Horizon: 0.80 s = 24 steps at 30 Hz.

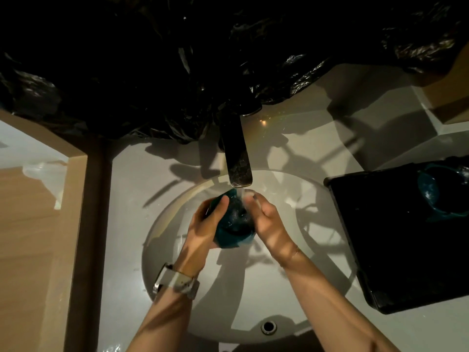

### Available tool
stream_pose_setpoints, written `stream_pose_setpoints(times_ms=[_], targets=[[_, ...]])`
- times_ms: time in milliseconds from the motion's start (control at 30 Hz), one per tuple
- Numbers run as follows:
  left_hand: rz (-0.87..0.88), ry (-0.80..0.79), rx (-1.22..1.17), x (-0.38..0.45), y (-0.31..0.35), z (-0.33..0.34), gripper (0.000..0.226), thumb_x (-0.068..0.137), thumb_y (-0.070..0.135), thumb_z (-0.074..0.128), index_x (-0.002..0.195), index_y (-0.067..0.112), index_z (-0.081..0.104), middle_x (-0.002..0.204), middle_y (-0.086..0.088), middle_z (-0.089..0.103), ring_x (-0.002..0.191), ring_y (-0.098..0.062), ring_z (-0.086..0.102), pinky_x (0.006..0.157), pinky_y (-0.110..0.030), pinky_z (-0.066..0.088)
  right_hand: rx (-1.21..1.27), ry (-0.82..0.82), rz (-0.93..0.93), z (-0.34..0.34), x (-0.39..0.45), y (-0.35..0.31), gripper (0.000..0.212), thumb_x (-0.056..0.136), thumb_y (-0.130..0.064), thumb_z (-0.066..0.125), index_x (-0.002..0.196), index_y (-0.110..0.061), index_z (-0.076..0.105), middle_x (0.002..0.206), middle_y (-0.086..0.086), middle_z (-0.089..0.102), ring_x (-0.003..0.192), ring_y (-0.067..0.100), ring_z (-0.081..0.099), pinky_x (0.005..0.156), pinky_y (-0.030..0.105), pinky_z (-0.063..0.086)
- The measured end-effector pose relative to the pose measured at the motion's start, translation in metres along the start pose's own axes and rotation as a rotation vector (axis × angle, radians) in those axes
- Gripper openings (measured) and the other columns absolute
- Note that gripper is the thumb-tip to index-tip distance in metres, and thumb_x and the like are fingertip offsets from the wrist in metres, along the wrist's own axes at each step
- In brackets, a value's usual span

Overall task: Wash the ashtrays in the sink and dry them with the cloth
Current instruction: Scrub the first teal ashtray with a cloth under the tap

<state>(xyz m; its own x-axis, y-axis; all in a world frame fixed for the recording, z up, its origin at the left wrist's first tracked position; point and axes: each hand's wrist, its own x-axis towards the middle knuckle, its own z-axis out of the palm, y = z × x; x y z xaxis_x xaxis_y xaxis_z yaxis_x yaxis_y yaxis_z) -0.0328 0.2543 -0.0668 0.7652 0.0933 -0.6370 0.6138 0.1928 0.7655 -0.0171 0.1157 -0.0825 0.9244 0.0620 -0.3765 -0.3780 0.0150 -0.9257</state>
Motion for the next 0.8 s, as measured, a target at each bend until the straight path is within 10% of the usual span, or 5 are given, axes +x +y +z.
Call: stream_pose_setpoints(times_ms=[333,433,600,800], targets=[[0.159,0.287,-0.014,0.014,-0.007,0.022,0.028,0.093,0.052,0.057,0.107,0.029,0.068,0.108,0.002,0.071,0.100,-0.018,0.069,0.093,-0.044,0.056,0.348,0.354,0.130,0.055,-0.022,0.017,0.038,0.104,-0.032,0.032,0.132,-0.012,0.049,0.123,0.009,0.063,0.114,0.022,0.061,0.096,0.032,0.051],[0.299,0.282,-0.030,0.003,-0.009,0.023,0.029,0.098,0.038,0.055,0.114,0.017,0.066,0.104,0.001,0.074,0.094,-0.010,0.071,0.086,-0.028,0.059,0.253,0.253,0.113,0.036,0.002,0.010,0.032,0.105,-0.023,0.033,0.103,-0.010,0.062,0.097,0.012,0.070,0.088,0.027,0.066,0.065,0.026,0.056],[0.324,0.300,-0.040,0.004,-0.016,0.022,0.027,0.099,0.040,0.055,0.115,0.021,0.066,0.108,0.002,0.073,0.103,-0.016,0.069,0.091,-0.033,0.055,0.204,0.152,0.080,0.034,-0.003,0.019,0.041,0.102,-0.040,0.038,0.122,-0.011,0.059,0.114,0.012,0.069,0.109,0.026,0.065,0.093,0.042,0.053],[0.317,0.191,-0.067,-0.002,-0.021,0.023,0.026,0.099,0.031,0.056,0.117,0.014,0.063,0.110,-0.004,0.072,0.106,-0.020,0.069,0.091,-0.034,0.055,0.260,0.162,0.079,0.027,-0.014,0.014,0.039,0.105,-0.029,0.034,0.124,-0.008,0.060,0.115,0.010,0.070,0.107,0.021,0.066,0.091,0.033,0.054]])
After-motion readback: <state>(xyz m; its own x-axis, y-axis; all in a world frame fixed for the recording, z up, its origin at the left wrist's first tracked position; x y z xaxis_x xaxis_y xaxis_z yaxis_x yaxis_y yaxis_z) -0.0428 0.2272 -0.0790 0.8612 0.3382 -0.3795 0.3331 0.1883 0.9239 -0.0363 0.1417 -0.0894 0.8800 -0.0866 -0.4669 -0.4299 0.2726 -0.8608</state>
